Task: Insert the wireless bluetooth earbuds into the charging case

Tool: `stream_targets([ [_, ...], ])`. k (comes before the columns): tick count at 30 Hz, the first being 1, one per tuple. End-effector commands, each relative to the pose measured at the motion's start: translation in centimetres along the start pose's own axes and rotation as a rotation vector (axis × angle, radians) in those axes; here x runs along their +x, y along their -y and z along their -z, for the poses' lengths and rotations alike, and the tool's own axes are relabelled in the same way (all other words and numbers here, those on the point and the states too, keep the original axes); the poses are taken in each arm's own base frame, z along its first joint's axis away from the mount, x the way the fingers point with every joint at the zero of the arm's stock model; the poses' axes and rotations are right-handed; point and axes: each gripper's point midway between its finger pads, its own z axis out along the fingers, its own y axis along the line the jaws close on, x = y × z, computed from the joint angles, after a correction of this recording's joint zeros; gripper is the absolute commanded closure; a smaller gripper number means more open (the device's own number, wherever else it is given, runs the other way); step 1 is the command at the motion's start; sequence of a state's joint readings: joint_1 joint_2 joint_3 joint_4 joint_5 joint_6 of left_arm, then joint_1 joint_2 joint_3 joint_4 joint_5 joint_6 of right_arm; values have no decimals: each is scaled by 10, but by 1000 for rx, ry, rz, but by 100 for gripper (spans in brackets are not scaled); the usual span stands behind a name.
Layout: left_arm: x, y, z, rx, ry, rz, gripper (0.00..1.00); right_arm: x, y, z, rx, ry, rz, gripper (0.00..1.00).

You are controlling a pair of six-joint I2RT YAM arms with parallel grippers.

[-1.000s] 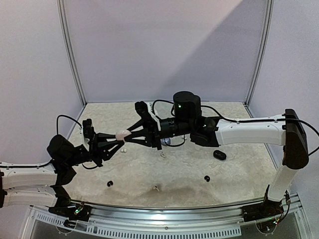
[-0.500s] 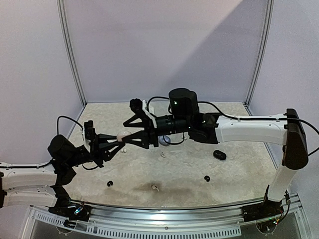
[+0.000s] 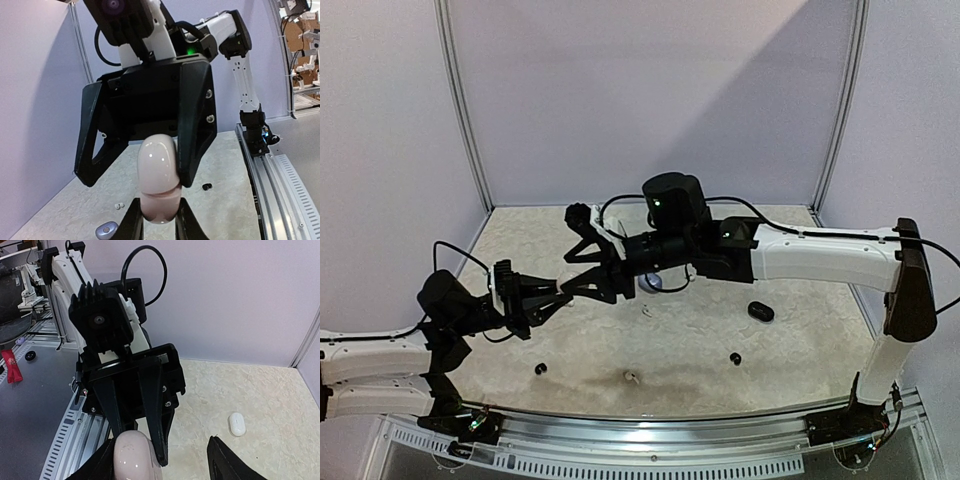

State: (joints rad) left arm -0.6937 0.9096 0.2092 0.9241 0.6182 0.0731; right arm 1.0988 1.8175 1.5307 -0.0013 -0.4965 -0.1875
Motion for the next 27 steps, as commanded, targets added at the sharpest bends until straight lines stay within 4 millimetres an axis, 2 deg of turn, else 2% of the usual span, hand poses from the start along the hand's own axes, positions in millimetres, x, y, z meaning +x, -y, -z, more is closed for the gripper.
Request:
stream_targets([
  [1, 3, 21, 2, 108, -7, -59, 100, 6, 23, -1, 97, -39, -31, 39],
  [6, 3, 24, 3, 121, -8, -59, 100, 13, 28, -1, 118, -55, -61, 39],
  [14, 9, 27, 4, 135, -32, -40, 100, 10, 39, 3, 149, -45, -120, 40],
  [22, 7, 26, 4, 124, -23, -35, 100, 23, 42, -1, 147, -80, -140, 40],
  [27, 10, 20, 4, 88, -37, 82, 100, 17, 40, 1, 136, -75, -142, 39],
])
